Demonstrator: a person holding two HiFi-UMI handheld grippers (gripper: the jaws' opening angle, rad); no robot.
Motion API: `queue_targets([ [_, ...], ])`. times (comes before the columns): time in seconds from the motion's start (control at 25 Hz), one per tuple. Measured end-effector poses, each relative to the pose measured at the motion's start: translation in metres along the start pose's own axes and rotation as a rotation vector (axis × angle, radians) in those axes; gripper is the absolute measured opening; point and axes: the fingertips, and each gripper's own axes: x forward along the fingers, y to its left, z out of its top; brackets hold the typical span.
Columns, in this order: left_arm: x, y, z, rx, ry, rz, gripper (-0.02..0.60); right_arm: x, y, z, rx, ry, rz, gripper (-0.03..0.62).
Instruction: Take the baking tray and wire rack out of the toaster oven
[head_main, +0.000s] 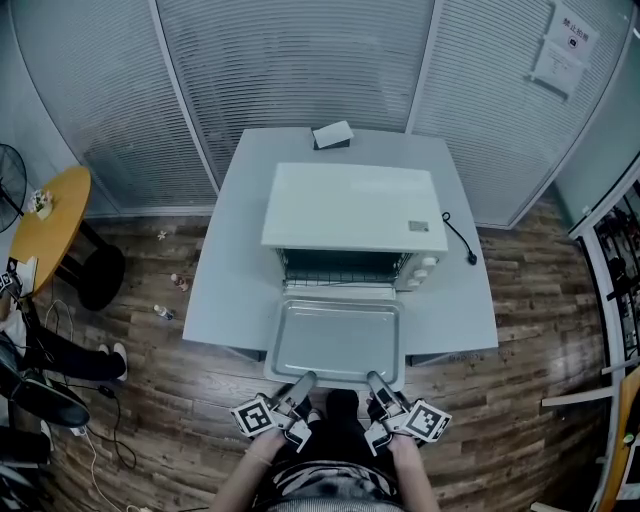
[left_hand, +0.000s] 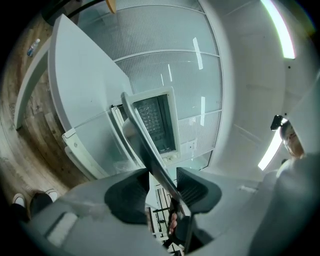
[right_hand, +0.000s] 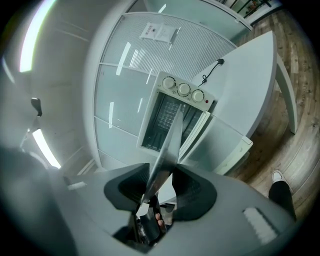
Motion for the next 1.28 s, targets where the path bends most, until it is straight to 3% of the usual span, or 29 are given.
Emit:
queue_targets([
  [0.6,0.014,-0.094,0.053,0.158,-0.071,-0.148,0.167,0.013,0.081,0.047,-0.055,-0.057,0.166,0.144],
  [1.28,0.084,-0.112,0.115,0.196,-0.087,-0.158,0.178,0.075,0.088,0.122,-0.017,-0.071,0.202,0.150],
])
